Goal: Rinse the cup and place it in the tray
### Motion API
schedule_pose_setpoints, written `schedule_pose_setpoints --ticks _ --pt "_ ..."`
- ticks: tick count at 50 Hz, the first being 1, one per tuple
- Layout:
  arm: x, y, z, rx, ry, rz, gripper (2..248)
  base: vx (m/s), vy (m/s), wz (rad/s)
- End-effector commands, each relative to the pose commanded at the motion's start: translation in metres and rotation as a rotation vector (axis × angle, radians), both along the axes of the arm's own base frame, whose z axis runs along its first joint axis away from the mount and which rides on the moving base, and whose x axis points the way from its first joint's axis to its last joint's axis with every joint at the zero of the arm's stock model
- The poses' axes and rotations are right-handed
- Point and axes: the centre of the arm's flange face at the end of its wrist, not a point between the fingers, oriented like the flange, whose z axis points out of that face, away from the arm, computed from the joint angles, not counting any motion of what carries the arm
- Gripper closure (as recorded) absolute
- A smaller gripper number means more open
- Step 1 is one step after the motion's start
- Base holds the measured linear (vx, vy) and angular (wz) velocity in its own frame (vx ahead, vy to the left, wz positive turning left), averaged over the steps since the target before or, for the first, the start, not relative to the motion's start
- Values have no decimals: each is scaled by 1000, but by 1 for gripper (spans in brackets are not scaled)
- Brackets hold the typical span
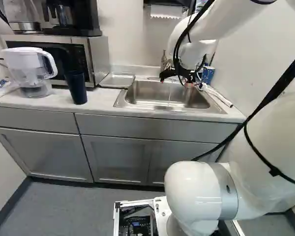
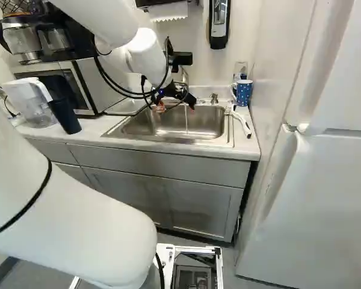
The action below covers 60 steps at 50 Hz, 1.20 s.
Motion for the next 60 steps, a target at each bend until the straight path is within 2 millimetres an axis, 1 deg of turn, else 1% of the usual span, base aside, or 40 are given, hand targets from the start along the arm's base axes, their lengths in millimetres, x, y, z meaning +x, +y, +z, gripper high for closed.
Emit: schedule_pose_setpoints --ticks 3,22,29,37,60 --pt "-2 0 -2 5 31 2 3 0 0 0" --pt "-2 1 -2 5 30 2 3 0 0 0" --pt "-2 3 -2 5 30 9 3 0 0 0" --pt "2 13 -2 5 31 34 3 0 0 0" --pt "8 50 -1 4 32 122 3 0 0 0"
